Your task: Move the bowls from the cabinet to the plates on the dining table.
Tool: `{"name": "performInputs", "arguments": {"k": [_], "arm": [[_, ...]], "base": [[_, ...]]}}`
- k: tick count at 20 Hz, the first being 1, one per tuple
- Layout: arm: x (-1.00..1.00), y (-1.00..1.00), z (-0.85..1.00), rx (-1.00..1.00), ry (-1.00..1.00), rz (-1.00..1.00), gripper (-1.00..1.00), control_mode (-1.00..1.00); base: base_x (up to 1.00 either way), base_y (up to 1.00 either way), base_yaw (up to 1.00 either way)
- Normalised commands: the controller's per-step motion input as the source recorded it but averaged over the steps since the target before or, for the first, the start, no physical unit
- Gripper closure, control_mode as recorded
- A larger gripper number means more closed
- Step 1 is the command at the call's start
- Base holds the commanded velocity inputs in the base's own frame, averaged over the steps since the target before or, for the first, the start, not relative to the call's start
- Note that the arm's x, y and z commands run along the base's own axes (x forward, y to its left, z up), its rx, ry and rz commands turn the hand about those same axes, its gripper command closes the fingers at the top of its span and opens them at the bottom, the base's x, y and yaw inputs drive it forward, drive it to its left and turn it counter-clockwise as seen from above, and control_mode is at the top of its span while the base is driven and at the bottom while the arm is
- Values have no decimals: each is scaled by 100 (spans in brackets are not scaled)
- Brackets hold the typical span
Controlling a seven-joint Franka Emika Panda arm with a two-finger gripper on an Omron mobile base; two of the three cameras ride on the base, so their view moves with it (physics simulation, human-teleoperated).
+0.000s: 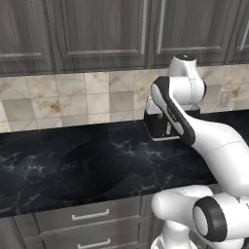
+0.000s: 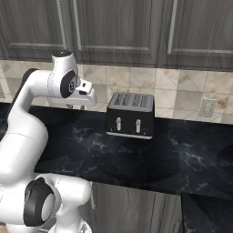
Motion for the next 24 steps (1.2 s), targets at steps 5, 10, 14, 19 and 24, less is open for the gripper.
{"name": "performInputs", "arguments": {"k": [5,10,14,19,24], "arm": [[-7,0,0,0,0,2,-100,-100],[-2,0,0,0,0,0,-100,-100],[-8,0,3,1,-5,0,-100,-100],[-6,1,5,1,-15,0,-100,-100],[-5,14,0,0,-7,0,-100,-100]], "base": [[0,0,0],[0,0,0],[0,0,0],[0,0,0],[0,0,0]]}}
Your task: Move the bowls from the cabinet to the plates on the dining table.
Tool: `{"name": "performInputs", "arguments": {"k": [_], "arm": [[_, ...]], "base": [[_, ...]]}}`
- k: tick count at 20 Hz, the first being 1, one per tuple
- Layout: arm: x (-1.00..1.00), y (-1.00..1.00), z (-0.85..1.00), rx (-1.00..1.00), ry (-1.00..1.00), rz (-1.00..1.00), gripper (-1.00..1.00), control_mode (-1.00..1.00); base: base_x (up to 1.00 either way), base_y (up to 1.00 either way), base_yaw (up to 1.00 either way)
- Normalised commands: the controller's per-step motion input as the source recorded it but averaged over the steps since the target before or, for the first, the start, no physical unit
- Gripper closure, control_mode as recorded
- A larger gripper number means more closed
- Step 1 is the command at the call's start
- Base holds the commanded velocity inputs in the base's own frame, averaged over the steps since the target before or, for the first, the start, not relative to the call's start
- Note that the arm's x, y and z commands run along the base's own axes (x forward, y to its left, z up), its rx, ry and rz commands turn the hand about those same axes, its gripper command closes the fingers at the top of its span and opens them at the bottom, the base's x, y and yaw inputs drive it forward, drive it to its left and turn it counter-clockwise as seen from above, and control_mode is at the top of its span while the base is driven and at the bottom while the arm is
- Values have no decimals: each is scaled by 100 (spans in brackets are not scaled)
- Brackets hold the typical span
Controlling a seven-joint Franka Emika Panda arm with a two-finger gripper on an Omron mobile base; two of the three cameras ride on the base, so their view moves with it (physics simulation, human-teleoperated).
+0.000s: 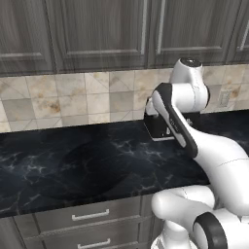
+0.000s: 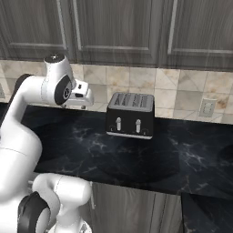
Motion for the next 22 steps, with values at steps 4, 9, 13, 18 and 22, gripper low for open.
{"name": "performInputs", "arguments": {"k": [4,9,13,18,22], "arm": [[0,29,-2,0,0,-1,-100,-100],[-16,12,4,0,-2,-5,-100,-100],[-41,0,13,4,-6,-6,-100,-100],[-59,0,25,6,-9,-9,-100,-100],[-45,0,59,7,-12,-4,-100,-100]], "base": [[0,0,0],[0,0,0],[0,0,0],[0,0,0],[0,0,0]]}}
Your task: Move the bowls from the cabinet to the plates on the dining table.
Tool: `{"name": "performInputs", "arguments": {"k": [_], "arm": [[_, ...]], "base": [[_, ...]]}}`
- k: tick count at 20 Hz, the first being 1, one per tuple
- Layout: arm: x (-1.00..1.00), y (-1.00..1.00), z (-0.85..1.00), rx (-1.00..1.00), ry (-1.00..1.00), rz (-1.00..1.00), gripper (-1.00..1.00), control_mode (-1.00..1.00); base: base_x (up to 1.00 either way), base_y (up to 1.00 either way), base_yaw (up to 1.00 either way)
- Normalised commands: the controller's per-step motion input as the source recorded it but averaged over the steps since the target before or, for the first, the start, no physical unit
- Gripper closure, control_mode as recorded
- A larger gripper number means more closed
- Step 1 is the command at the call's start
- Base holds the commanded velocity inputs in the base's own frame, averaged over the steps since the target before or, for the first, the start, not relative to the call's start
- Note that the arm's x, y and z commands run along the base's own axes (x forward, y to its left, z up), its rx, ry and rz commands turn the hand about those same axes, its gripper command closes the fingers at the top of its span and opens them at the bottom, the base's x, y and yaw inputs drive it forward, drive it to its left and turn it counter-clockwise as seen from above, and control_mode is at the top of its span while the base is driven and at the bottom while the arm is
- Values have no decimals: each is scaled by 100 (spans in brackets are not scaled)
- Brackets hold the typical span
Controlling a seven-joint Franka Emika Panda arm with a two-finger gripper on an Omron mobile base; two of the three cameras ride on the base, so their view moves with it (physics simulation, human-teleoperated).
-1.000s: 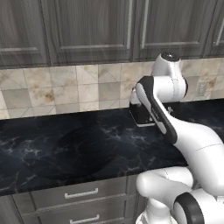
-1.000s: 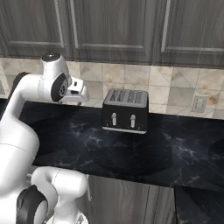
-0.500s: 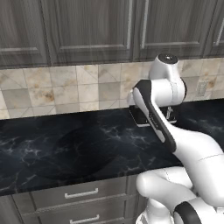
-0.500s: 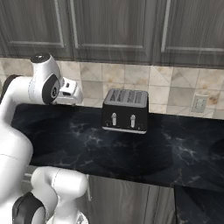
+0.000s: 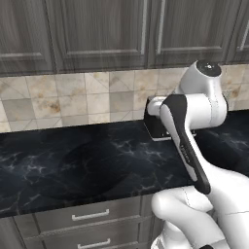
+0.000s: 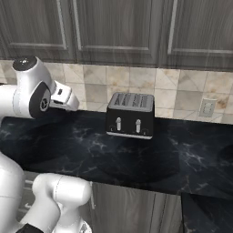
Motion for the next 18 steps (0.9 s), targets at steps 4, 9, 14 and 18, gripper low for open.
{"name": "performInputs", "arguments": {"k": [4,9,14,18], "arm": [[-12,-3,58,2,-8,-1,-100,-100],[-23,-10,37,0,0,0,-100,-100],[-22,-11,26,-3,0,0,-100,-100],[-36,-21,48,0,0,0,-100,-100]], "base": [[0,0,0],[0,0,0],[0,0,0],[0,0,0]]}}
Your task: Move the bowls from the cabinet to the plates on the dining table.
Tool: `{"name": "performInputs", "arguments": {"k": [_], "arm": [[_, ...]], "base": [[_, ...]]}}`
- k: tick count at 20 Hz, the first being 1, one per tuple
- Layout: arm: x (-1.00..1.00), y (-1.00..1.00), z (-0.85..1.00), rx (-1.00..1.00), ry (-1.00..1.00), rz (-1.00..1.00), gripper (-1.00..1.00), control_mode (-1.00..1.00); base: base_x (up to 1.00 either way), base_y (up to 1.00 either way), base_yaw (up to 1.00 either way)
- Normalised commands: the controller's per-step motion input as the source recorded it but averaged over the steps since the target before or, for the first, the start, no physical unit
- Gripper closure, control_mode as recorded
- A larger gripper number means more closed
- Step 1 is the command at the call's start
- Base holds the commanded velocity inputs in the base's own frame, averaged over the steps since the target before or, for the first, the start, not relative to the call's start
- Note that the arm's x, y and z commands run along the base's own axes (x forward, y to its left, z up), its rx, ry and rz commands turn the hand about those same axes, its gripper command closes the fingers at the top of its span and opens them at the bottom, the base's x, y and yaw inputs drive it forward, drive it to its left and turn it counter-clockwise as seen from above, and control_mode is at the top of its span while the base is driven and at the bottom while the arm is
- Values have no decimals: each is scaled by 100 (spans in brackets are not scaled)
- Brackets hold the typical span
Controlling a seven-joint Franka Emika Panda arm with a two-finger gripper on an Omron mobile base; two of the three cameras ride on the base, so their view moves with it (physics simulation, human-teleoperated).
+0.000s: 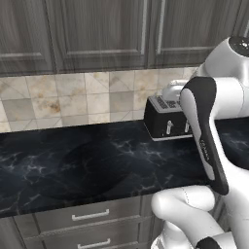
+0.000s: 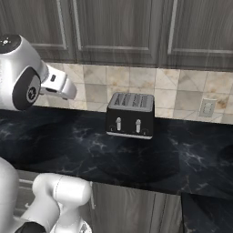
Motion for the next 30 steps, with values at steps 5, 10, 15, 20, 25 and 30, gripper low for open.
{"name": "performInputs", "arguments": {"k": [5,10,15,20,25,30], "arm": [[-33,-8,51,0,0,0,-100,-100],[-25,-1,58,0,-3,0,-100,-100],[-1,-21,48,0,-7,2,-100,-100],[0,-23,42,0,-13,4,-100,-100],[5,-15,40,-1,-13,3,-100,-100],[25,-5,4,-3,-6,1,-100,-100]], "base": [[0,0,0],[0,0,0],[0,0,0],[0,0,0],[0,0,0],[0,0,0]]}}
